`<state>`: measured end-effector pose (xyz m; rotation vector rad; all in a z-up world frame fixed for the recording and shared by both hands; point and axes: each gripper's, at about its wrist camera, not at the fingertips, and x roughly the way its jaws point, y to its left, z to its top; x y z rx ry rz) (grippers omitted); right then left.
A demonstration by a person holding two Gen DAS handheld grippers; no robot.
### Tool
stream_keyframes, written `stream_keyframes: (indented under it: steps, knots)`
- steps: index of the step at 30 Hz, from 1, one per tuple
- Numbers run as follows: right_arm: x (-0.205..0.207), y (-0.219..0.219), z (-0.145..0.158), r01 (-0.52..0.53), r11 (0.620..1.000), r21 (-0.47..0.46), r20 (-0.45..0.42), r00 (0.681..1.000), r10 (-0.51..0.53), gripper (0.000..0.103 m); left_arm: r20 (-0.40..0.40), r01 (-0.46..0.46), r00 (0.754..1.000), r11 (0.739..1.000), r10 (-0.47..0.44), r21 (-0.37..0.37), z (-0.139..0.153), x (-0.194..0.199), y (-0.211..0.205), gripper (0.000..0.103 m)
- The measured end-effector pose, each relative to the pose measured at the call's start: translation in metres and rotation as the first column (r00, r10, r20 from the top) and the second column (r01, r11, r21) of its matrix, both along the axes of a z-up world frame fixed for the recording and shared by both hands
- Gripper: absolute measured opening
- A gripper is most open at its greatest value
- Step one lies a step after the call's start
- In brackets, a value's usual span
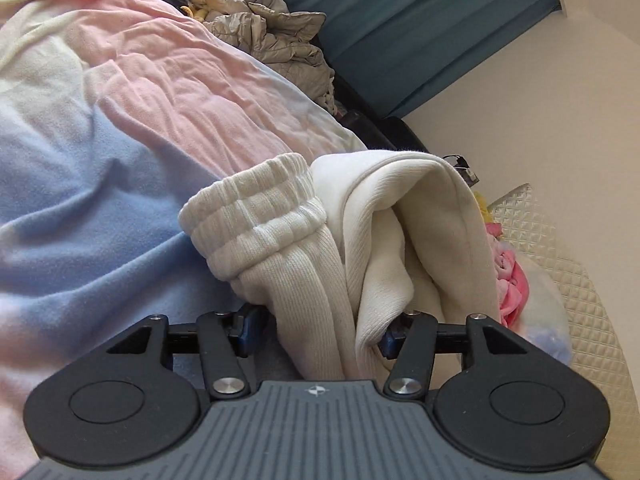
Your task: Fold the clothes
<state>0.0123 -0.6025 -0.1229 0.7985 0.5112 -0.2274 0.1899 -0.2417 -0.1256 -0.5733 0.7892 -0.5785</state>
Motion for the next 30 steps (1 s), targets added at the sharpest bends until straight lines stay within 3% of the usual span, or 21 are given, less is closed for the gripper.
stream_keyframes:
  steps: [1,5,10,15,20,27,30]
  knots:
    - [-0.003,0.002,0.008,0.005,1.000,-0.007,-0.008,1.000,-0.005,0.048,0.031,-0.005,1.000,0.999,0.004,0.046,0.008,-0.008,0.005,0.082]
    - [-0.023,0.007,0.034,0.015,0.998,-0.057,-0.026,1.000,-0.017,0.051,0.126,0.002,0.992,0.979,-0.029,0.205,0.040,-0.030,0.027,0.085]
    - [-0.041,0.019,0.065,0.010,0.983,-0.184,-0.022,1.000,-0.014,0.051,0.289,-0.047,0.956,0.950,-0.047,0.310,0.096,-0.058,0.060,0.088]
    - [-0.047,0.038,0.105,-0.041,0.961,-0.272,0.011,0.999,0.046,0.052,0.390,-0.152,0.921,0.926,0.005,0.346,0.150,-0.090,0.099,0.094]
    - [-0.041,0.090,0.147,-0.121,0.940,-0.319,0.072,0.986,0.151,0.052,0.458,-0.251,0.888,0.883,0.046,0.396,0.184,-0.119,0.140,0.100]
    - [-0.024,0.193,0.196,-0.243,0.870,-0.429,0.134,0.936,0.327,0.053,0.553,-0.388,0.828,0.805,0.090,0.450,0.231,-0.160,0.196,0.103]
    - [-0.021,0.236,0.208,-0.283,0.846,-0.451,0.156,0.909,0.387,0.053,0.569,-0.433,0.813,0.784,0.126,0.446,0.237,-0.176,0.219,0.103]
